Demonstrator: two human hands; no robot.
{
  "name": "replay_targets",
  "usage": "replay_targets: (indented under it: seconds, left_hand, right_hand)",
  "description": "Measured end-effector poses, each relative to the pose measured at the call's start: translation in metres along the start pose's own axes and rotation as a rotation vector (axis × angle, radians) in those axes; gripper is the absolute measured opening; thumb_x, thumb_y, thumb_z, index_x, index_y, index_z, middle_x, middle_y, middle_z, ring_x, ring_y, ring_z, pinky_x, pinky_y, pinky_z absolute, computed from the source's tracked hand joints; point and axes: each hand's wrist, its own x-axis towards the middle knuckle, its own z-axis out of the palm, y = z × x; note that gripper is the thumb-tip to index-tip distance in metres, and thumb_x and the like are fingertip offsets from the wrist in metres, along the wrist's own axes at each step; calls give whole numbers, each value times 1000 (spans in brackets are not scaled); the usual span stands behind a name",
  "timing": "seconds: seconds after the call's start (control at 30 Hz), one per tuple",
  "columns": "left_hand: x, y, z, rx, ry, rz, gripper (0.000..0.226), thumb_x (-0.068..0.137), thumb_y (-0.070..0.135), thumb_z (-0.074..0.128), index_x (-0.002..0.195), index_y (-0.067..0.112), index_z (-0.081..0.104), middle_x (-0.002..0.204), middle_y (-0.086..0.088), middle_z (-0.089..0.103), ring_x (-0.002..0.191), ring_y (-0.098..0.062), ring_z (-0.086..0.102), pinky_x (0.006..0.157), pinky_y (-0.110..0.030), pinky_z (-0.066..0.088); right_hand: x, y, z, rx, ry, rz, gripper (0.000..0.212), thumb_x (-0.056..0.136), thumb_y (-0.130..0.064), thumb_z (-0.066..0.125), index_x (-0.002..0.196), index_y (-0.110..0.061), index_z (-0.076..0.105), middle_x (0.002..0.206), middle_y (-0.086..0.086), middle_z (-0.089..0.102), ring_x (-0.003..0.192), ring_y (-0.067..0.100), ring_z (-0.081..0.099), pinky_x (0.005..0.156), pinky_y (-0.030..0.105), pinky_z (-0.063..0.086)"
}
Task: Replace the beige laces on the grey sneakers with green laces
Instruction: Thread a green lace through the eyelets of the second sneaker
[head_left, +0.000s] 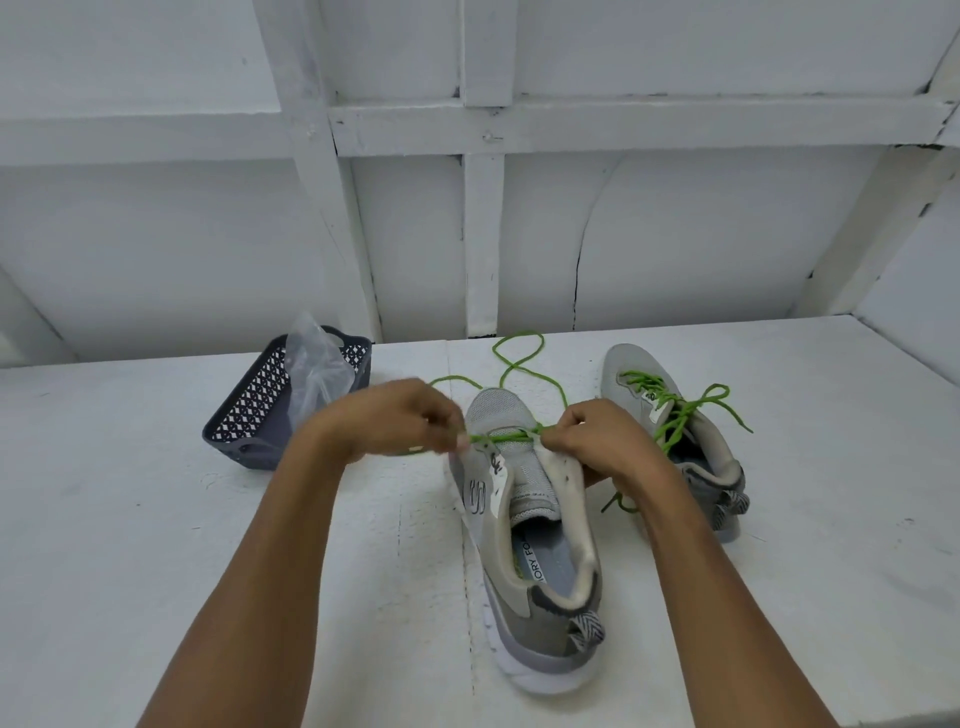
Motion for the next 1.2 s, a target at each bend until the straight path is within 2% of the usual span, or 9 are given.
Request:
replay_targets:
  seconds: [0.13,0.2,0.3,0.47,0.6,0.77,0.97,1.1,1.2]
  left_hand:
    - [-4,1,-16,-1071,409,277,19,92,28,57,78,16,60,91,-7,73,94,-21,69,81,-39,56]
    - [-4,0,-21,-1388,457,292,24,99,28,48,77,18,49,68,-1,61,60,-15,62,59,-28,57]
    - [-4,-5,-16,-964,455,9,26,101,31,52,78,19,47,60,1,45,42,-7,28,37,-16,21]
    - [1,-17,2,137,-148,-247,29,83,56,71,92,28,70,73,9,67,56,-13,43,52,-26,35]
    - [3,-11,9,-98,-119,-114,10,90,30,71,80,27,74,71,9,66,59,-8,42,51,-22,33]
    - [8,-13,13,-188,-50,-78,12,93,19,65,88,12,73,84,1,72,79,-7,59,74,-28,49]
    - [10,-17,25,-338,56,-59,17,88,10,64,76,15,75,94,-2,74,86,-8,63,85,-34,50]
    - [7,-21,22,-793,264,113,25,79,12,52,59,17,66,103,-13,74,109,-28,66,96,-42,50]
    - [7,-19,21,-1245,218,214,23,81,12,47,58,14,50,67,-15,62,73,-35,66,84,-49,56]
  right_hand:
    - [0,2,2,44,-55,23,24,84,-9,65,68,-8,47,58,9,53,45,16,56,43,22,48]
    - [1,3,2,61,-68,45,28,84,-7,63,64,-11,44,55,7,52,42,16,55,44,22,48]
    - [2,5,0,94,-119,93,26,84,-5,58,61,-11,47,52,6,54,42,15,57,47,25,50]
    - [3,9,-2,278,-153,194,16,91,-17,62,83,-3,59,64,11,59,44,17,58,46,25,51]
    - [24,17,8,204,-20,224,44,94,-42,61,96,3,61,75,14,61,51,20,58,44,25,49]
    - [46,15,22,82,157,42,8,83,-11,59,75,-12,59,68,10,49,59,20,42,54,27,34]
    - [53,-5,25,273,122,-160,11,85,-3,64,85,-13,68,82,-3,66,76,9,58,68,24,46]
    - [59,4,19,174,71,-136,25,79,-2,63,95,-20,59,82,0,59,75,16,55,68,31,46]
    - [60,15,17,118,62,-99,35,76,-6,67,105,-20,54,84,0,57,77,17,55,70,35,45]
